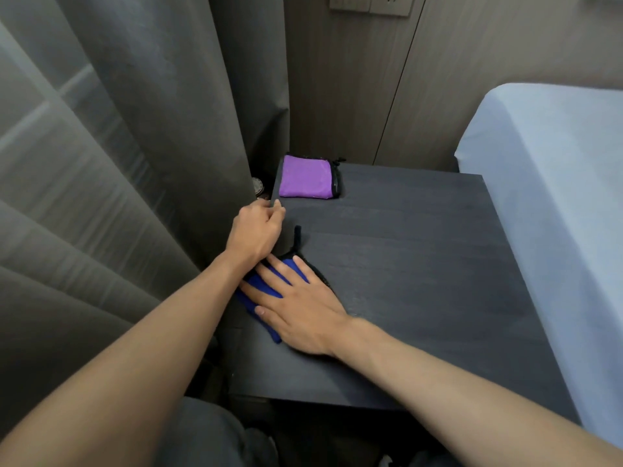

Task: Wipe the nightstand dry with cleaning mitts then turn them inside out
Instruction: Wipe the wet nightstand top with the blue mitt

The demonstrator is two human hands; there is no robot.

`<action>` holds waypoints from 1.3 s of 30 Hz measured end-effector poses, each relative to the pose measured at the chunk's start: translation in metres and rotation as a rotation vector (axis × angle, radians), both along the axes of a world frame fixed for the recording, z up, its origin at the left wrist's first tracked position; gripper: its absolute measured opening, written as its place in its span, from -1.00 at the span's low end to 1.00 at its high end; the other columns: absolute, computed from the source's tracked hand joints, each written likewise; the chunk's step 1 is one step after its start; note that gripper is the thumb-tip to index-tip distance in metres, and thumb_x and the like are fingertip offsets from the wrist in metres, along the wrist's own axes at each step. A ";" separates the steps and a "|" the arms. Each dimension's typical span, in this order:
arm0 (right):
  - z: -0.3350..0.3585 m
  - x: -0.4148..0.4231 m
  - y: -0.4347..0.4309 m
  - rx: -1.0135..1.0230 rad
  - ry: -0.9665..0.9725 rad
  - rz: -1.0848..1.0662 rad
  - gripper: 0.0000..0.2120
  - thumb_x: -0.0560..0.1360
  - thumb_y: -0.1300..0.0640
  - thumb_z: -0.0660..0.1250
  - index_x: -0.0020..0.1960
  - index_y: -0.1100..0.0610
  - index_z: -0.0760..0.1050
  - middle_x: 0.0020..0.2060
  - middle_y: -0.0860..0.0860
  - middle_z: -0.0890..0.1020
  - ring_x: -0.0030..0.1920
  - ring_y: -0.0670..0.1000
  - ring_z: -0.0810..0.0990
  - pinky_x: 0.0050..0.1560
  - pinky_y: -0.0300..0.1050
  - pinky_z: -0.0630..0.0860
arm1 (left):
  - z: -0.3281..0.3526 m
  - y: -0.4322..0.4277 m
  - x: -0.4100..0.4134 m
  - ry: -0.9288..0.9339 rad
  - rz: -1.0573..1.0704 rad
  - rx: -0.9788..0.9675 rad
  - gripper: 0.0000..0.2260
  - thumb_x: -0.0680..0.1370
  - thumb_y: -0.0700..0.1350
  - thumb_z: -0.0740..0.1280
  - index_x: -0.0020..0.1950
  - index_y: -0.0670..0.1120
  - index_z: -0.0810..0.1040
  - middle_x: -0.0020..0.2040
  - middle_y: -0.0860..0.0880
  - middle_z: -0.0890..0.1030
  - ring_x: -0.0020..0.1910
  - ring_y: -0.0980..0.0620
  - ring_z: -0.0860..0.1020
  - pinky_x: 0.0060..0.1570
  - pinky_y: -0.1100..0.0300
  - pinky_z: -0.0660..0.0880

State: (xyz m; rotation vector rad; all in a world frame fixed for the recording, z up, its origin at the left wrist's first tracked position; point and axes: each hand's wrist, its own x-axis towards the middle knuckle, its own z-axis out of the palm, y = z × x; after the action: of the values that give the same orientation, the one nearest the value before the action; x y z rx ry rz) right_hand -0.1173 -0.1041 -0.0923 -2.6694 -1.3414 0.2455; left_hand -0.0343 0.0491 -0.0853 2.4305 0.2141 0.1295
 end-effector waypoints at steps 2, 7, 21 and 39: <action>-0.001 0.002 -0.006 -0.015 -0.018 0.085 -0.49 0.69 -0.12 -0.15 0.63 -0.14 -0.02 0.63 0.02 0.08 0.63 0.08 -0.11 0.57 0.17 -0.18 | -0.005 0.002 -0.003 0.005 -0.063 0.034 -0.62 0.68 0.02 0.15 0.40 -0.13 0.53 0.44 -0.11 0.47 0.38 -0.14 0.45 0.35 -0.04 0.38; 0.005 0.002 -0.027 -0.041 -0.012 0.281 -0.51 0.70 -0.12 -0.13 0.63 -0.15 -0.02 0.64 -0.01 0.02 0.63 0.04 -0.14 0.58 0.11 -0.18 | -0.019 0.004 -0.010 0.070 -0.125 -0.037 -0.51 0.69 0.03 0.15 0.61 -0.03 0.18 0.63 -0.03 0.13 0.58 -0.07 0.15 0.50 0.06 0.11; 0.015 0.009 -0.106 -0.143 -0.039 0.583 -0.53 0.73 -0.06 -0.02 0.62 -0.16 0.05 0.64 -0.05 -0.02 0.62 0.02 -0.21 0.57 0.20 -0.12 | -0.020 -0.004 -0.018 0.070 -0.083 0.086 -0.49 0.69 0.04 0.08 0.63 0.03 0.06 0.64 0.02 0.06 0.58 -0.05 0.16 0.48 -0.04 0.21; 0.026 0.017 -0.240 -0.259 0.009 0.354 -0.53 0.72 -0.10 -0.05 0.61 -0.23 0.02 0.64 -0.09 -0.04 0.63 0.04 -0.17 0.56 0.28 -0.09 | -0.030 -0.001 -0.015 0.009 -0.075 0.056 -0.51 0.69 -0.03 0.14 0.61 -0.01 0.16 0.62 0.01 0.15 0.58 0.01 0.14 0.46 0.19 0.05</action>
State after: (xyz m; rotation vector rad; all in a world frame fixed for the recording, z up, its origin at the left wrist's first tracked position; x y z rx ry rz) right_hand -0.0999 -0.3443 -0.0667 -2.5992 -1.8934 0.5006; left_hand -0.0494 0.0479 -0.1149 2.4917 0.1247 0.0926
